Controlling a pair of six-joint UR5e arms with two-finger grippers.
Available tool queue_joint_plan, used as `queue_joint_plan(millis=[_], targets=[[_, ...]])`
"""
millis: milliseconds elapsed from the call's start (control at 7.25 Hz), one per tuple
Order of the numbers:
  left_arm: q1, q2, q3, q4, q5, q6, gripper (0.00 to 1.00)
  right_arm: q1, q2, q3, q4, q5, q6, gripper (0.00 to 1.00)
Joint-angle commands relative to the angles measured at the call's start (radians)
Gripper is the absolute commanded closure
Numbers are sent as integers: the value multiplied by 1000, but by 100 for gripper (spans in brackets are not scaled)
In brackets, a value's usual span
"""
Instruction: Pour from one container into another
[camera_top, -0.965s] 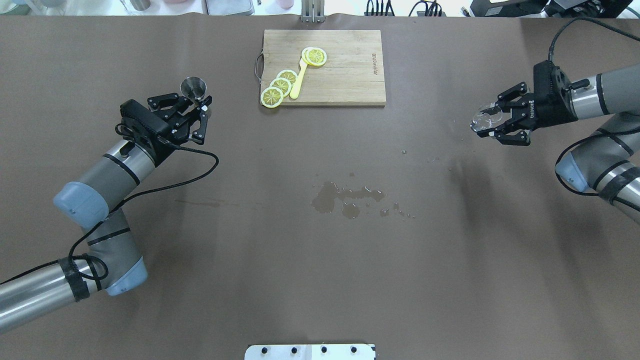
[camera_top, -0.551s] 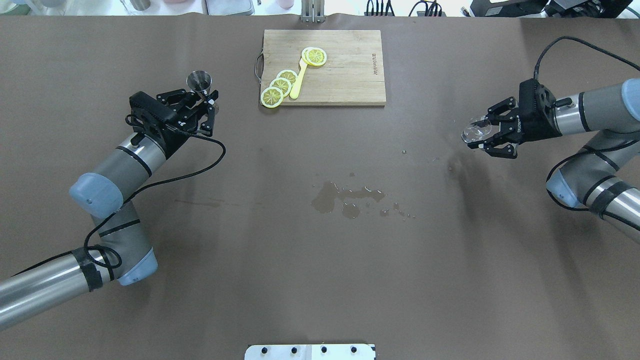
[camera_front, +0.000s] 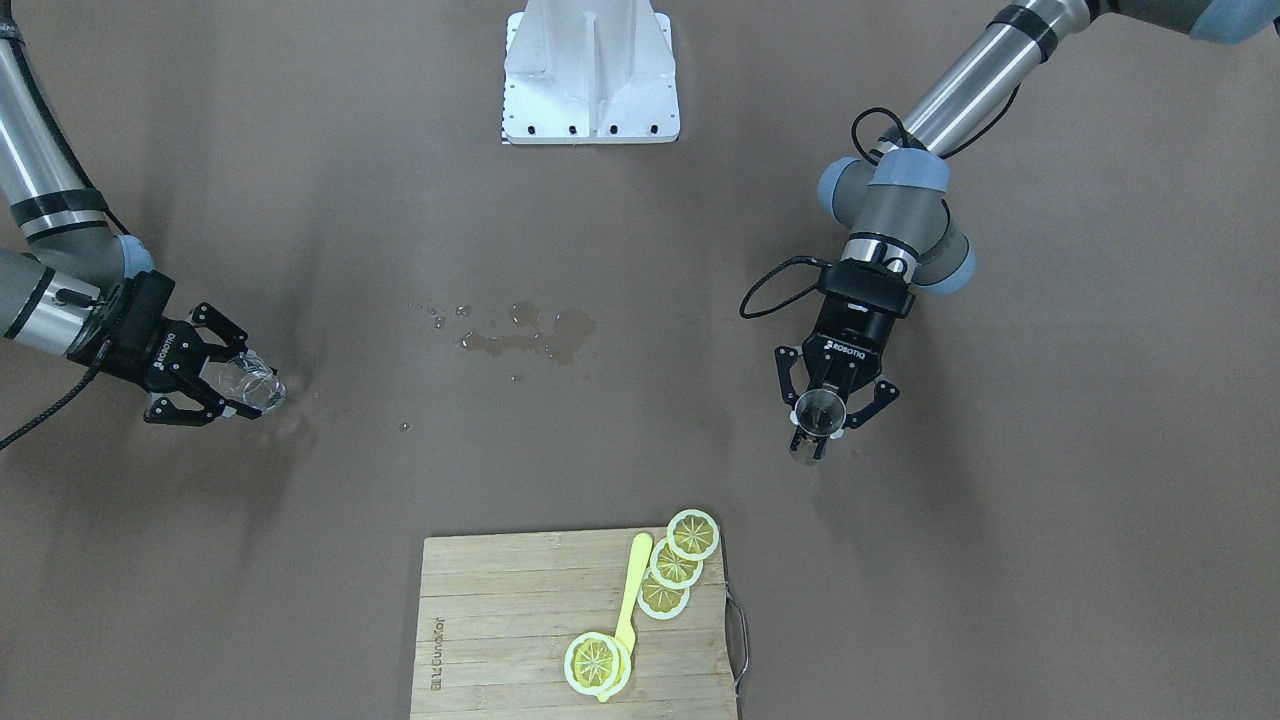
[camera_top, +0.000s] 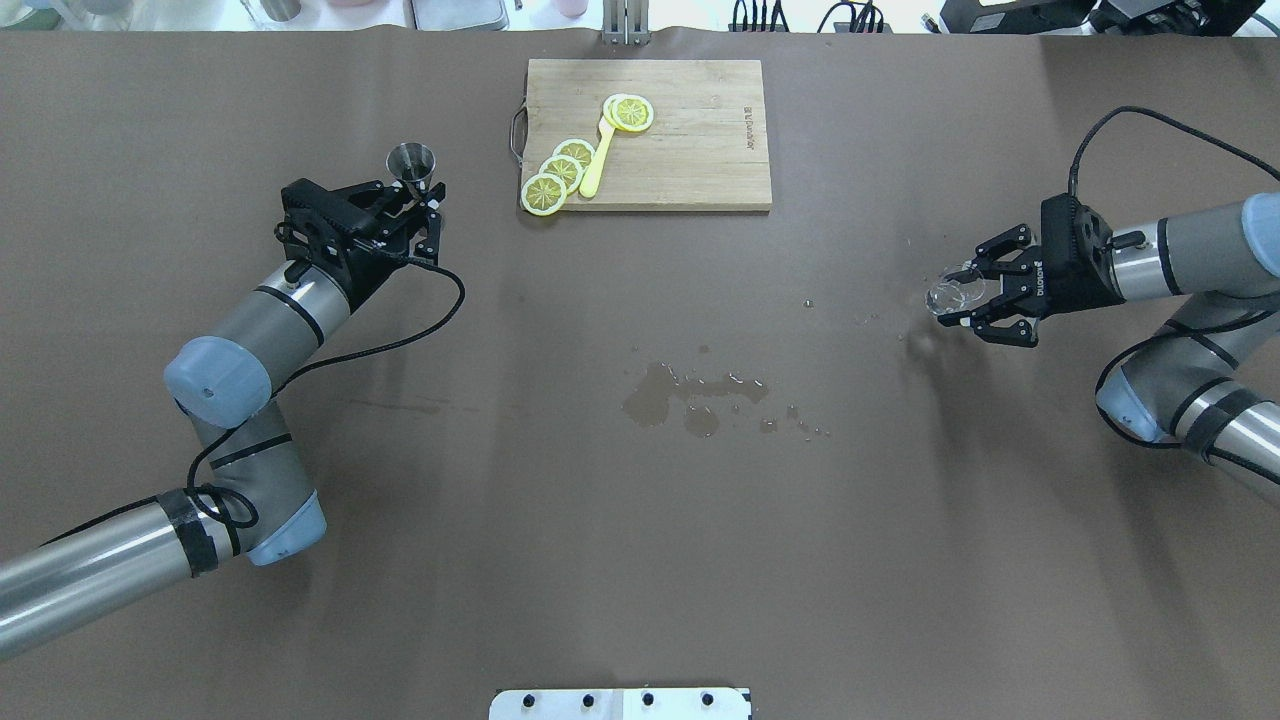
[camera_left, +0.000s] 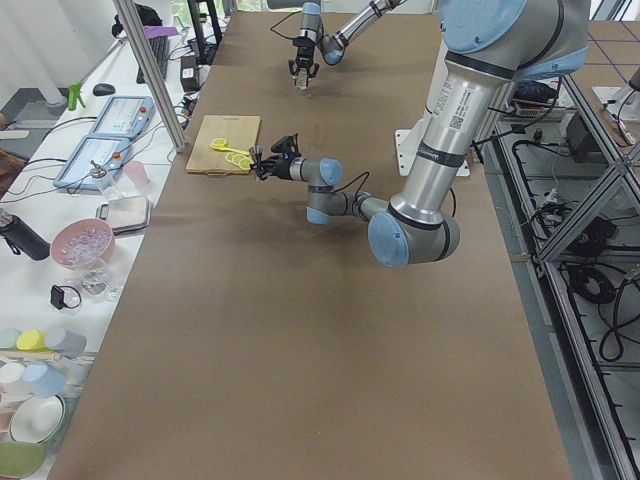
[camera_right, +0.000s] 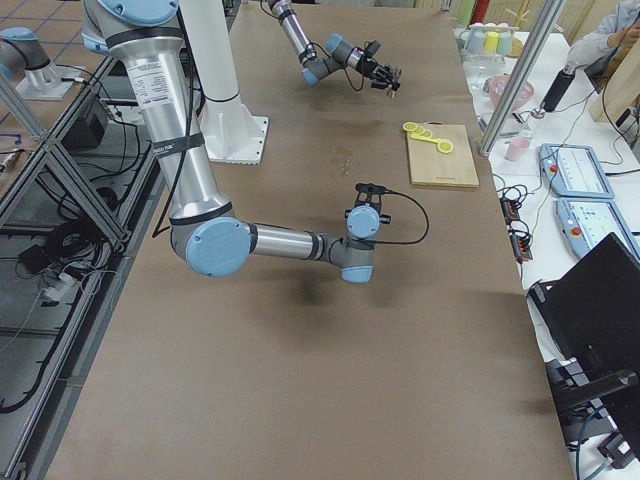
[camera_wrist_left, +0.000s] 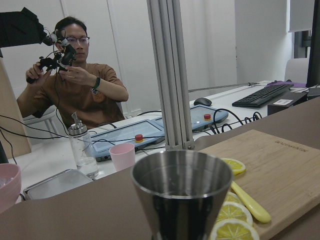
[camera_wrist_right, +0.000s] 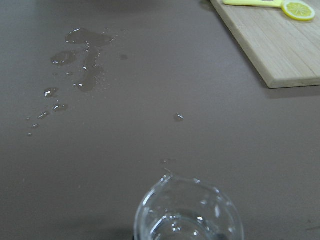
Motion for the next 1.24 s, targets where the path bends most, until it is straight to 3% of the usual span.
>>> queue_joint_plan(millis=[0,689,965,1103], targets=[[1,-2,18,30,-23,0,100,-2,-6,-14,3,17,-87,100],[14,-22,32,42,6,2,100,-16,6,-56,1,20,-132,100],[37,-24,31,42,75,0,100,-16,9,-56,1,18,-129,49],[41,-25,31,42,77,0,100,-16,9,-56,3,18,-124,31]])
